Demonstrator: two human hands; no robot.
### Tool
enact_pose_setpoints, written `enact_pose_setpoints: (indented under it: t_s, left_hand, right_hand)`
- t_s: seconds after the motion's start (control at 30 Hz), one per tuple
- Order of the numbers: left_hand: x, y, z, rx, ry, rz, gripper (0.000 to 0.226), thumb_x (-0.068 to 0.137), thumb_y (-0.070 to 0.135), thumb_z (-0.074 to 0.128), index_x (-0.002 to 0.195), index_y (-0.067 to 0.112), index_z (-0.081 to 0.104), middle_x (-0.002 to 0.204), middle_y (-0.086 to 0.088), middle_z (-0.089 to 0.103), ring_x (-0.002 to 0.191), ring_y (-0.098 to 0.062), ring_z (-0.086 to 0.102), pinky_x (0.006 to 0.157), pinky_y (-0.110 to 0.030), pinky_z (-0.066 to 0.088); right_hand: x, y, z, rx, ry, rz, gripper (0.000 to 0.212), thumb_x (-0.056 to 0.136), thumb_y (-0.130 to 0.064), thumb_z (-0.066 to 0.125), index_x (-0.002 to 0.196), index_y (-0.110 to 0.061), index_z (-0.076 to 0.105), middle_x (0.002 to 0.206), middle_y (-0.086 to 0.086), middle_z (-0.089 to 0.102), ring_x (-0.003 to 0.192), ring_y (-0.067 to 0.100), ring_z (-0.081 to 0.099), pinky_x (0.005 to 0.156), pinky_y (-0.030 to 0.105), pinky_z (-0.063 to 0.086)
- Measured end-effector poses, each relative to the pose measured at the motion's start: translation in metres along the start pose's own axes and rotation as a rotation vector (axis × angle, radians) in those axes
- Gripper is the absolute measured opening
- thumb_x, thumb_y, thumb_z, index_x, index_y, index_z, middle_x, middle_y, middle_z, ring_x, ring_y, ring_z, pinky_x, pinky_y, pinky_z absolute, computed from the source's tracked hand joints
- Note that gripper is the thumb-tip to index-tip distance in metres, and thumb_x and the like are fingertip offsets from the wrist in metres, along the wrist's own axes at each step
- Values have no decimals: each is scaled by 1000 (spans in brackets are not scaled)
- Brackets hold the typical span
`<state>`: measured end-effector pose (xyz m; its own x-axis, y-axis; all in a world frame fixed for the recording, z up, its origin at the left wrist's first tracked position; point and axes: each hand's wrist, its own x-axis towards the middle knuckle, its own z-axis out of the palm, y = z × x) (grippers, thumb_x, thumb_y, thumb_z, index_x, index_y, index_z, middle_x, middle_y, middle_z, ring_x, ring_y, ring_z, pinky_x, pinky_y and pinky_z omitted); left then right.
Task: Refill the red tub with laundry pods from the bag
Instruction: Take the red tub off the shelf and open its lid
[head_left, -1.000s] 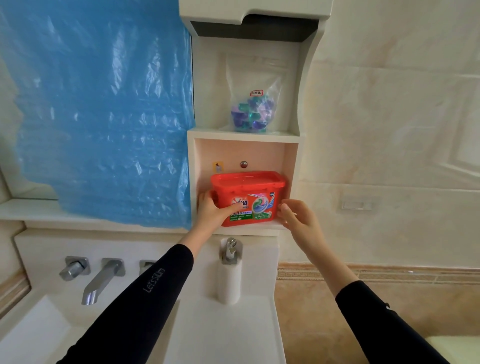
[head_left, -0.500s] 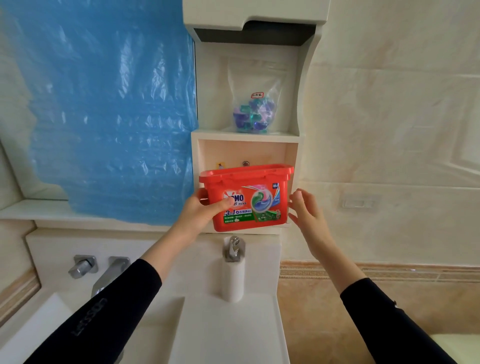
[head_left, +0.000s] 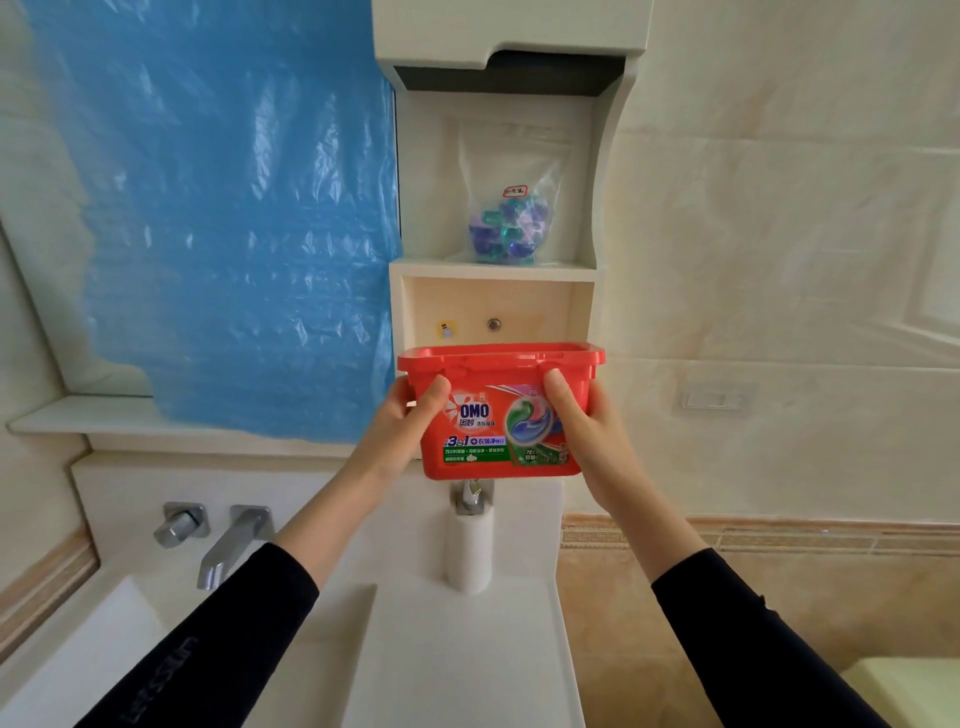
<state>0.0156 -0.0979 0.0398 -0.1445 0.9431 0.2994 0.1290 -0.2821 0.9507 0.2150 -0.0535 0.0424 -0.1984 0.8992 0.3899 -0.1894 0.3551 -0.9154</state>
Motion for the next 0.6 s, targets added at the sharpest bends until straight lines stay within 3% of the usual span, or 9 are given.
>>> enact_pose_setpoints:
  t_s: [0.07,0.13,0.2,0.43,0.6]
  left_hand:
    - [-3,0,4,-37,30,19,83,58,84,53,122,32,50,110,5,70,95,-13,71,78,-28,58]
    - [-6,1,9,-52,61,35,68,64,74,52,118,33,52,106,5,72,90,-11,72,66,-19,57]
    - [-8,2,14,-68,86,36,69,65,71,53,120,29,52,102,5,73,85,-8,73,60,-16,55]
    - [-12,3,24,-101,189,48,72,67,65,58,121,18,51,95,2,73,75,-7,73,54,-14,52]
    - [-14,-1,33,-154,265,46,70,66,64,60,116,16,54,89,1,74,72,-10,73,53,-15,53]
  right_hand:
    - [-5,1,3,5,3,-3,59,71,-59,66,116,-21,59,100,-3,78,87,18,76,64,24,59]
    - [-9,2,6,2,14,1,58,71,-61,66,115,-24,59,98,-7,78,86,16,76,62,22,59]
    - [-12,3,8,-8,20,10,56,71,-63,66,113,-27,59,96,-11,78,85,14,76,61,21,58]
    - [-22,7,12,43,81,15,48,77,-61,62,111,-27,60,91,-9,78,82,14,76,59,20,58]
    - [-23,10,18,4,215,-17,68,69,-66,63,115,-16,59,87,-6,78,78,12,76,57,18,56]
